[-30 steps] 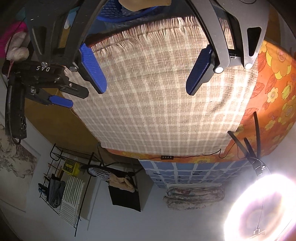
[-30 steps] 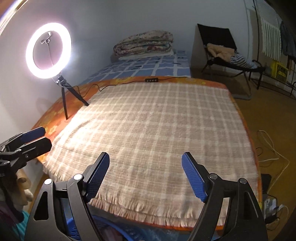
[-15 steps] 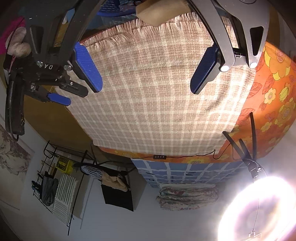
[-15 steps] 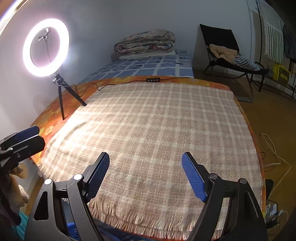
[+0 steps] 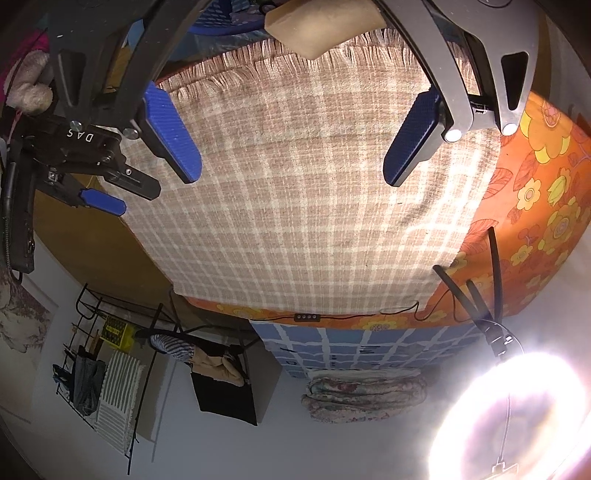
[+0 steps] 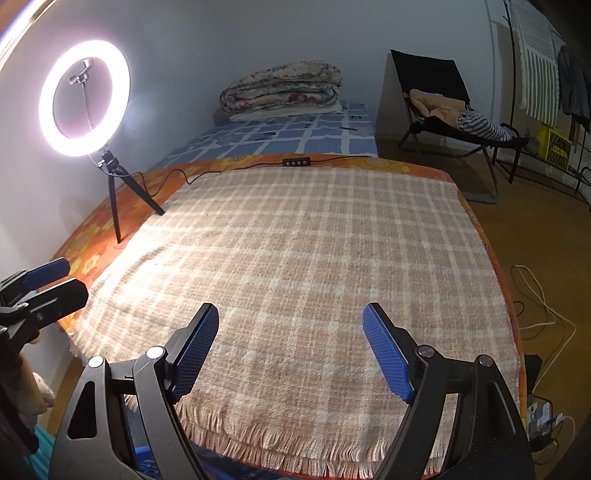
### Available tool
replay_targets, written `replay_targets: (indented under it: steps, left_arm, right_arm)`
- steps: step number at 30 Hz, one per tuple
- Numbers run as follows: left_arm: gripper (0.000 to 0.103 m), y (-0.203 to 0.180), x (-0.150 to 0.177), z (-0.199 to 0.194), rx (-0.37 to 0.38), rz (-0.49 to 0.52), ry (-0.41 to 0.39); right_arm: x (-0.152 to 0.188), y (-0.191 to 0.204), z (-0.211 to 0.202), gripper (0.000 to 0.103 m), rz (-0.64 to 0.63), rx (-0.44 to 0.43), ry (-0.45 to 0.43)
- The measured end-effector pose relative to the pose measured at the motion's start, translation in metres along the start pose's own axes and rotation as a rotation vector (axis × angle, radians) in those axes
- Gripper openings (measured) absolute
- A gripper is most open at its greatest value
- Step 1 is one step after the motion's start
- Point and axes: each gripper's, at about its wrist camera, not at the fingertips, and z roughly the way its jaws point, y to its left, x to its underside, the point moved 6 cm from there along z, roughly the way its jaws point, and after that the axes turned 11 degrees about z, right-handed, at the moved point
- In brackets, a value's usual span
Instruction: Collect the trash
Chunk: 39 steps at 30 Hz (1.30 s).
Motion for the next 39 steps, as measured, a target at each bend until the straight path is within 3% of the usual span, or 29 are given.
replay_targets:
  steps: [39]
  left_arm:
    - [0.103, 0.003, 0.009, 0.011, -0.007, -0.015, 0.058]
  right_arm:
    - [0.001, -0.002, -0.004, 0.08, 0.002, -0.007, -0.006]
